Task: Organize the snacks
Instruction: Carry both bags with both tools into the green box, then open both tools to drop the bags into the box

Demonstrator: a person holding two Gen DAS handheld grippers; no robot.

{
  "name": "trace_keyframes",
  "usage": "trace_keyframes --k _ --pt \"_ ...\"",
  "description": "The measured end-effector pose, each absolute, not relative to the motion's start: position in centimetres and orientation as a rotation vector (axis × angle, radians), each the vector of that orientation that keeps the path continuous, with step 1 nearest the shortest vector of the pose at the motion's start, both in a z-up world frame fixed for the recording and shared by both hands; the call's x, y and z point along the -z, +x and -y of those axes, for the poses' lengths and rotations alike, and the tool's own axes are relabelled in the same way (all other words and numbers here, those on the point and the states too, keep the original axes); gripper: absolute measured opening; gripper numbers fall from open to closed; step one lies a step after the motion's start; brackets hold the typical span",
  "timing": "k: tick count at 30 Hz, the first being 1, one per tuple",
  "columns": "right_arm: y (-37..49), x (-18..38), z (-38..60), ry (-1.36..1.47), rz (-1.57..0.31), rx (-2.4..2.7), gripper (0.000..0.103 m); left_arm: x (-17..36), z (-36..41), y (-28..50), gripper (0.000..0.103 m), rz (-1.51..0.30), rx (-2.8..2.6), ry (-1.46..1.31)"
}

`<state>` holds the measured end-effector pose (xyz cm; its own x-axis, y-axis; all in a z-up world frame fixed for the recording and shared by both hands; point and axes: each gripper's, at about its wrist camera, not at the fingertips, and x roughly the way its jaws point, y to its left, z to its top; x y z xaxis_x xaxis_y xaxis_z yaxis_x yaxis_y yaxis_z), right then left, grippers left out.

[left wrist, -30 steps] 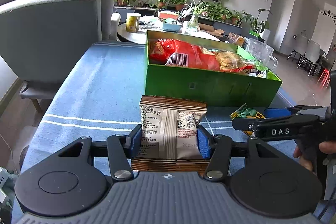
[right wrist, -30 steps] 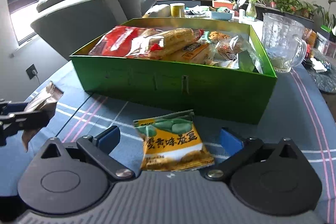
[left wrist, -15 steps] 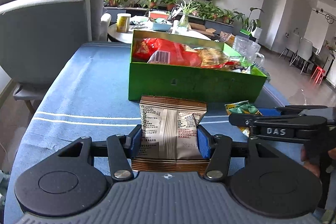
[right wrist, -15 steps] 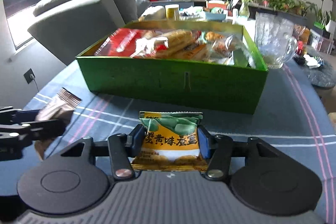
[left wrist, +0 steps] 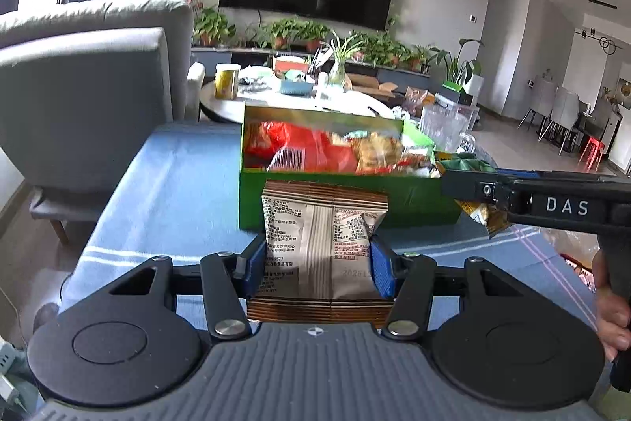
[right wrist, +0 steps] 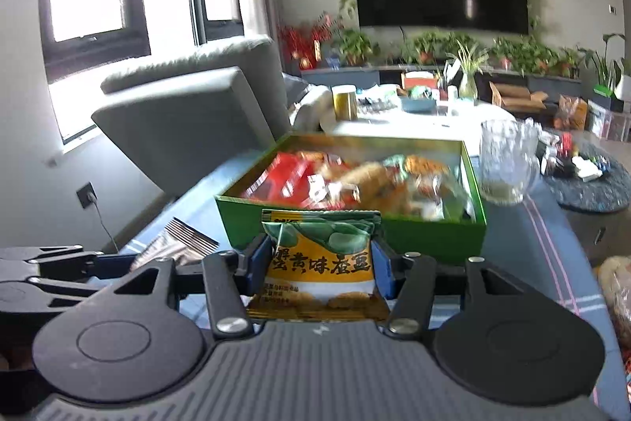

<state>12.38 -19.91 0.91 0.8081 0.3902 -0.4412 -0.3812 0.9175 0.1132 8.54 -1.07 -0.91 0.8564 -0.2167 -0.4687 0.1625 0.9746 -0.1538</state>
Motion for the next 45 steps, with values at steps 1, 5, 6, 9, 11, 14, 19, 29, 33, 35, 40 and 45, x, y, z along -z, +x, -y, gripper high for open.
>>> trace_keyframes --k 1,5,6,9,11,14,19,29,33,35,40,45 --pt "12.3 -1.2 19.8 0.021 -0.466 -0.414 0.077 0.7 1.2 8.6 0.05 -0.498 0.201 -0.107" --pt "12.8 -2.1 19.9 0.042 -0.438 -0.419 0.077 -0.1 1.6 9.4 0.05 -0.479 0.207 -0.095" --pt "13.0 -2.2 20.1 0.047 -0.434 -0.416 0.077 -0.3 1.6 9.6 0.05 -0.476 0.208 -0.092" --pt "14.0 -2.6 20.4 0.061 -0.429 -0.401 0.077 -1.0 1.8 10.5 0.05 -0.463 0.211 -0.089" --pt "14.5 -2.7 20.7 0.071 -0.427 -0.393 0.077 -1.4 2.0 11.3 0.05 -0.452 0.211 -0.086" --pt "15.4 -2.8 20.9 0.081 -0.424 -0.382 0.077 -2.0 2.2 12.5 0.05 -0.442 0.212 -0.081" --pt "17.2 -2.6 21.6 0.129 -0.443 -0.356 0.077 -2.7 2.9 14.9 0.05 -0.439 0.223 -0.066" --pt "21.3 -2.5 21.7 0.16 -0.461 -0.324 0.077 -3.1 4.4 20.3 0.05 -0.465 0.228 -0.017" --pt "22.7 -2.4 22.1 0.185 -0.463 -0.315 0.077 -3.4 5.0 22.1 0.05 -0.465 0.236 -0.007" --pt "23.3 -2.4 22.3 0.194 -0.465 -0.31 0.077 -3.4 5.2 23.0 0.05 -0.466 0.236 -0.001" --pt "25.1 -2.2 22.1 0.216 -0.472 -0.309 0.077 -3.1 5.7 25.3 0.05 -0.478 0.23 0.011" --pt "26.9 -1.8 21.9 0.235 -0.484 -0.302 0.077 -2.3 5.8 27.5 0.05 -0.495 0.219 0.002"
